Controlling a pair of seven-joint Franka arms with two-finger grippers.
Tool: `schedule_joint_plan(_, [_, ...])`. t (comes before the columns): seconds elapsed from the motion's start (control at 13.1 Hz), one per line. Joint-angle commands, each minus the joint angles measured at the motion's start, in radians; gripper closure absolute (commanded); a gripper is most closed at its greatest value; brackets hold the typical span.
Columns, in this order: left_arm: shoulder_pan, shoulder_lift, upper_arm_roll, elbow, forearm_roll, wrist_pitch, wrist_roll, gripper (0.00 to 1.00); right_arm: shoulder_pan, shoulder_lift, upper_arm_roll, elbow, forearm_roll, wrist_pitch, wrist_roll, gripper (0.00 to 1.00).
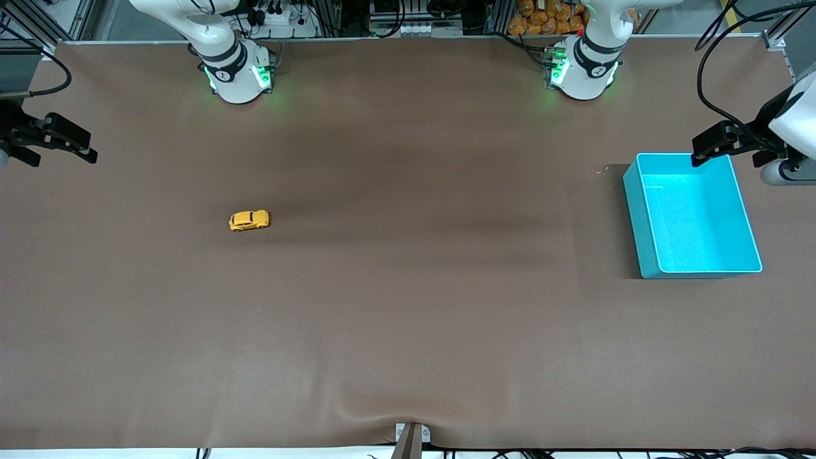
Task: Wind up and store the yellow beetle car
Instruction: 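Reach the right gripper toward the yellow beetle car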
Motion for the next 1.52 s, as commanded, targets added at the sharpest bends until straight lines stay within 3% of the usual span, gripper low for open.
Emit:
schedule_joint_plan(0.0, [-0.002, -0.013, -0.001, 0.004, -0.019, -0.015, 0.026, 0.00, 0.005, 0.009, -0.001, 0.002, 0.009, 0.007, -0.011, 0.00])
schedule_joint_plan(0.38, [-0.003, -0.011, -0.001, 0.004, -0.022, -0.014, 0.032, 0.00, 0.008, 0.016, 0.001, 0.000, 0.007, 0.006, -0.014, 0.00])
schedule_joint_plan(0.76, [0.003, -0.011, -0.001, 0.004, -0.051, -0.015, 0.034, 0.00, 0.051, 0.062, 0.002, -0.026, 0.006, 0.025, -0.147, 0.00])
schedule_joint_plan(0.99, [0.008, -0.011, -0.001, 0.005, -0.049, -0.015, 0.035, 0.00, 0.078, 0.062, 0.002, -0.151, 0.006, 0.122, -0.291, 0.00])
schedule_joint_plan(1.22, [0.008, -0.011, 0.002, 0.004, -0.048, -0.015, 0.034, 0.00, 0.072, 0.046, 0.004, -0.343, 0.006, 0.287, -0.534, 0.00])
schedule_joint_plan(1.45, [0.003, -0.007, -0.002, 0.004, -0.048, -0.014, 0.017, 0.00, 0.043, 0.059, 0.002, -0.440, 0.004, 0.380, -0.787, 0.00])
